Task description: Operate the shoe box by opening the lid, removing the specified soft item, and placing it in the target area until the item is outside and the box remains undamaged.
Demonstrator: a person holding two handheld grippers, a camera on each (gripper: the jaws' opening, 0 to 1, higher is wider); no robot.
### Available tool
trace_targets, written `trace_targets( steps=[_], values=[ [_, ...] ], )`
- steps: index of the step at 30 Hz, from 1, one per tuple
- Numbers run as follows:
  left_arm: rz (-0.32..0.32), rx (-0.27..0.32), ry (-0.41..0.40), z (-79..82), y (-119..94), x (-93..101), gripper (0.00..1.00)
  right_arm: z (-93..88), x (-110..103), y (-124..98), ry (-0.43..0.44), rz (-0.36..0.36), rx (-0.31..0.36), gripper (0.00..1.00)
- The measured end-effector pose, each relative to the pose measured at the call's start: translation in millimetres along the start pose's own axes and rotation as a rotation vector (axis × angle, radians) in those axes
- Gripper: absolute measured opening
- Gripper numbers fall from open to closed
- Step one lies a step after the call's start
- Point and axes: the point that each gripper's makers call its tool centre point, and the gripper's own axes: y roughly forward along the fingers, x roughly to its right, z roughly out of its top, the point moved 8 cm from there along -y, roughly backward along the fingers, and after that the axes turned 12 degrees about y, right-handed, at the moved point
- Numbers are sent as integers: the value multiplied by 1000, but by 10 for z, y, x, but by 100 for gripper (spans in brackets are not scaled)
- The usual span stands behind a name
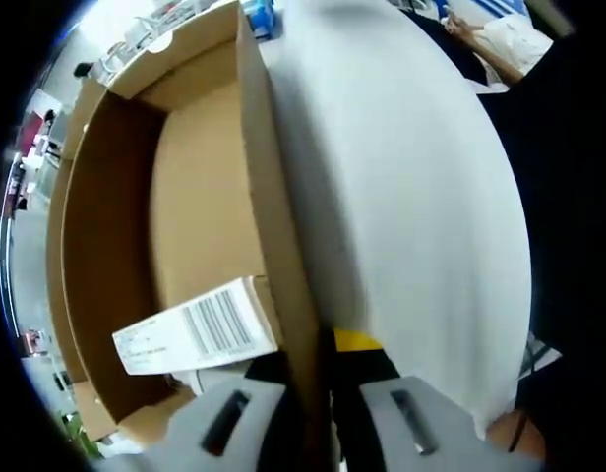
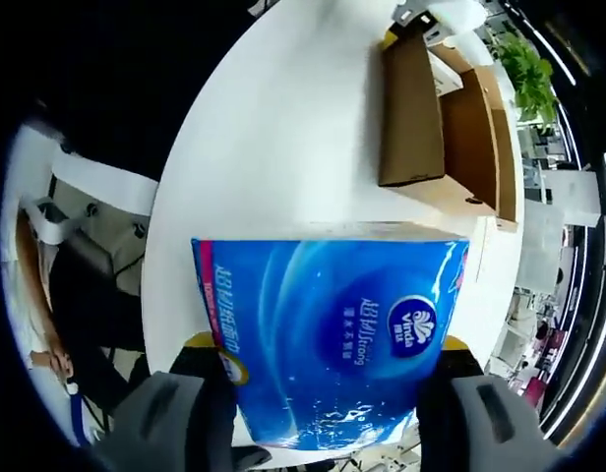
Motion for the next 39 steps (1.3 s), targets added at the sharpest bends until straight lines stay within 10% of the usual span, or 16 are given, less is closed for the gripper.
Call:
trace_targets(
  steps=[15,39],
  values=[
    [-6,15,0,-13,0,-15,4,65,-132,263,29,38,29,75],
    [5,8,0,-24,-1,9,4,16,-247,94,105,33,20,74]
  ],
)
